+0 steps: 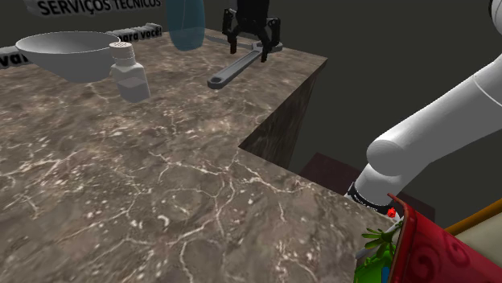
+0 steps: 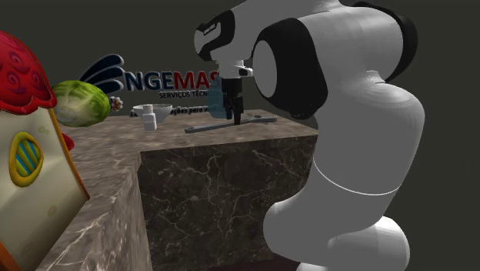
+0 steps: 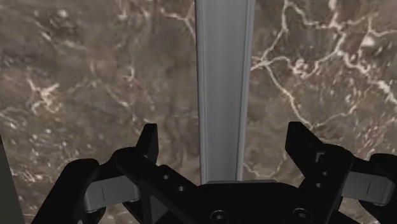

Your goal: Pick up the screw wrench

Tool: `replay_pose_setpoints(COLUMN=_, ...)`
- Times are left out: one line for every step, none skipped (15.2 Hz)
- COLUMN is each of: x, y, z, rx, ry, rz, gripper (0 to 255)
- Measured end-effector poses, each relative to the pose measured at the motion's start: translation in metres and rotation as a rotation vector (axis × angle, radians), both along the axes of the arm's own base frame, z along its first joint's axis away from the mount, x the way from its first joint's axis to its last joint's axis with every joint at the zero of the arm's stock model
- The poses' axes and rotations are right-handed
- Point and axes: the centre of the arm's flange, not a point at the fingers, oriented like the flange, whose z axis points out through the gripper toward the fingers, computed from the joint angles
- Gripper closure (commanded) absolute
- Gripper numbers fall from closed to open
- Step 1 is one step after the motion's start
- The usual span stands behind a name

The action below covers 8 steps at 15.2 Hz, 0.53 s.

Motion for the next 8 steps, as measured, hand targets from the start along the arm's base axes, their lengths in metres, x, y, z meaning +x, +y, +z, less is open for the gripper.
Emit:
replay_pose_setpoints(x=-0.0002, y=0.0000, z=-0.0010, rx=0.000, ry=0.000, rz=0.000, gripper=255)
replay_pose_setpoints(x=-0.0004, y=0.0000, z=-0.0015, rx=0.000, ry=0.000, rz=0.000, gripper=255)
replay_pose_setpoints(x=-0.0005, y=0.0000, z=-0.0018, rx=0.000, ry=0.000, rz=0.000, gripper=255)
replay_pose_setpoints(x=-0.0006, y=0.0000, z=-0.0019, rx=0.000, ry=0.000, rz=0.000, gripper=255)
replay_pose_setpoints(x=-0.0006, y=0.0000, z=-0.0020, rx=0.000, ry=0.000, rz=0.000, gripper=255)
replay_pose_setpoints(x=-0.0006, y=0.0000, z=-0.0019, rx=0.000, ry=0.000, rz=0.000, gripper=255)
replay_pose_setpoints(x=-0.0006, y=0.0000, z=-0.0019, rx=0.000, ry=-0.001, rz=0.000, gripper=255)
replay_pose_setpoints(x=-0.0006, y=0.0000, z=-0.0019, rx=0.000, ry=-0.001, rz=0.000, gripper=255)
